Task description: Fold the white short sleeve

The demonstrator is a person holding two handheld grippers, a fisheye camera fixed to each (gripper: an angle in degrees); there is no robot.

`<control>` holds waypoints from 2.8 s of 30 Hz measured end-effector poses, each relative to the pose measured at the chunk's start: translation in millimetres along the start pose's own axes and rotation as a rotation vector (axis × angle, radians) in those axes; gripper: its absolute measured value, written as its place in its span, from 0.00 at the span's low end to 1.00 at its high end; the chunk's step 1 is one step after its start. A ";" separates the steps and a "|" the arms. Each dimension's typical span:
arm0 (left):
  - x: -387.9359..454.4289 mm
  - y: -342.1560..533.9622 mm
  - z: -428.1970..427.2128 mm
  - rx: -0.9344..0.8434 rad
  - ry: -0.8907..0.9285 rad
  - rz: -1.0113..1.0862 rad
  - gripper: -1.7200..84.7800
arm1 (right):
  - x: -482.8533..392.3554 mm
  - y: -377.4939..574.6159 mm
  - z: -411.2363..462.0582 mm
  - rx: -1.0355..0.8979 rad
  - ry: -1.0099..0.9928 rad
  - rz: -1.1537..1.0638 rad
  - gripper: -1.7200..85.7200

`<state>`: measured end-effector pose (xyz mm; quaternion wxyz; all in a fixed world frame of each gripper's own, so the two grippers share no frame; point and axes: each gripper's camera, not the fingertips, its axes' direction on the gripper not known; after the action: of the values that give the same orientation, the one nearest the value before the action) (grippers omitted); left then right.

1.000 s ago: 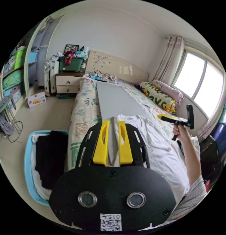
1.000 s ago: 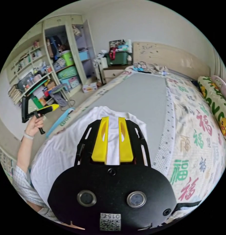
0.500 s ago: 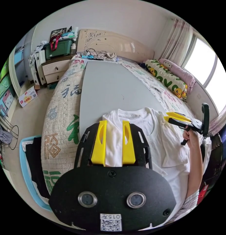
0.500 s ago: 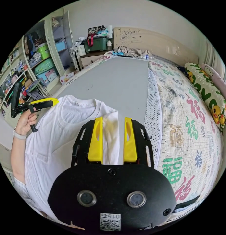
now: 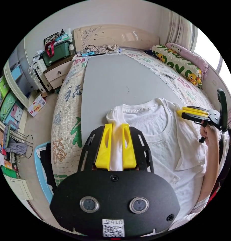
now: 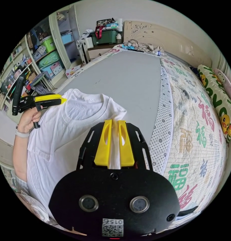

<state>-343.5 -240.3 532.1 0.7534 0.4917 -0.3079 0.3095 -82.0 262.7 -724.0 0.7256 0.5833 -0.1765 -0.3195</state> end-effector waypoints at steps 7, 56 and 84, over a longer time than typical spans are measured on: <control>18.2 -38.5 -50.1 0.019 0.002 0.021 0.04 | -4.0 40.2 9.6 0.003 0.024 -0.008 0.05; 84.5 629.7 -509.4 0.557 0.021 0.435 0.02 | -207.4 1002.2 -198.9 0.446 -0.092 -0.236 0.07; -263.3 455.9 -173.3 0.141 0.321 -0.296 0.10 | -383.5 1002.1 -0.9 0.335 -0.309 -0.607 0.13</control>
<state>-829.4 26.3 524.0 0.7938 0.5272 -0.0864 0.2907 -104.5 635.9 281.7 0.4575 0.6644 -0.1529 -0.5709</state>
